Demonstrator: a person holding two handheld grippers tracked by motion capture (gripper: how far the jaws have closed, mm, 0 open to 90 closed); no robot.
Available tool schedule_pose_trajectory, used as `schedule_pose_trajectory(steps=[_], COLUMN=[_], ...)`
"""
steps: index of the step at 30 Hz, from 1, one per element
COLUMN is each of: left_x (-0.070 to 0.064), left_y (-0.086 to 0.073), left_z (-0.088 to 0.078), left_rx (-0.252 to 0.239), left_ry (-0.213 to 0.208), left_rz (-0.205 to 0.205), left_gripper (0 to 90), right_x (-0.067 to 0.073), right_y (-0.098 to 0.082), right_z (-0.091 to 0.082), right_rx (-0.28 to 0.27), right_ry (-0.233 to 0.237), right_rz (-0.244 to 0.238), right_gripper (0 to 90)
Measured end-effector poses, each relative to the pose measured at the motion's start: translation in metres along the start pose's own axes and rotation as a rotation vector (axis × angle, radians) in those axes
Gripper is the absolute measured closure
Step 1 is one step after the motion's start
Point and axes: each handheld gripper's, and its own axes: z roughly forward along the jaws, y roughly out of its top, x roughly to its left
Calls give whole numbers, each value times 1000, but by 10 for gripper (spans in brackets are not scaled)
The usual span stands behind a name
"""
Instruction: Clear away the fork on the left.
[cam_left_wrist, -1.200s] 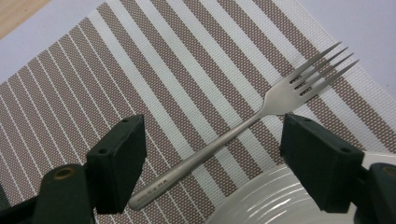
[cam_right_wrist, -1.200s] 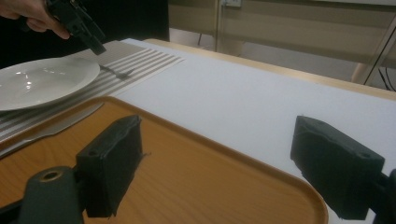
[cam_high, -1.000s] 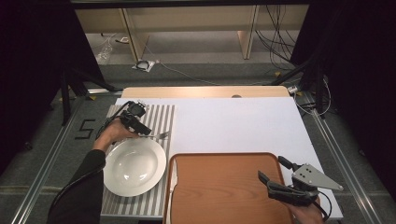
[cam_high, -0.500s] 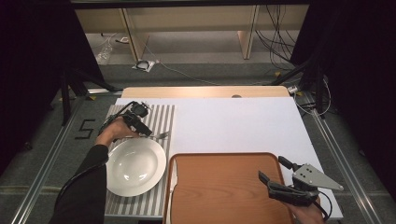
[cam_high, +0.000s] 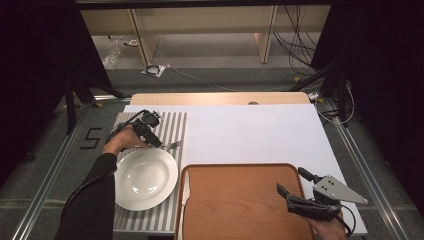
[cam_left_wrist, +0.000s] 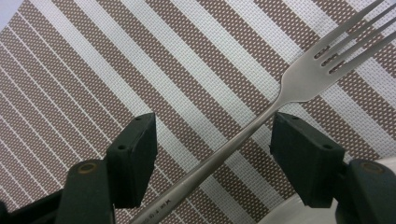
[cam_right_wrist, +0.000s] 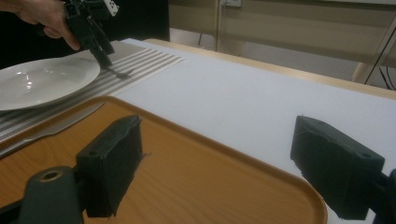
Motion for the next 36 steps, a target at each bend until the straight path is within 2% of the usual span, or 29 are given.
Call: schedule_pose_trajectory(steps=[5, 19, 26, 31, 36], left_x=[-2, -5, -6, -8, -6], left_y=[2, 4, 5, 6, 6], left_z=[2, 11, 11, 13, 14], left_rx=[14, 62, 68, 81, 74], left_ry=[3, 6, 3, 18, 22], left_rz=[24, 60, 75, 90, 79], left_gripper=[332, 368, 370, 395, 395], right_x=[0, 0, 0, 0, 0], right_y=[0, 0, 0, 0, 0], right_z=[-1, -1, -1, -1, -1], right_rx=[9, 11, 10, 11, 10], right_ry=[-2, -1, -2, -1, -1], right_rz=[-4, -7, -7, -6, -5], right_gripper=[176, 176, 176, 176, 176])
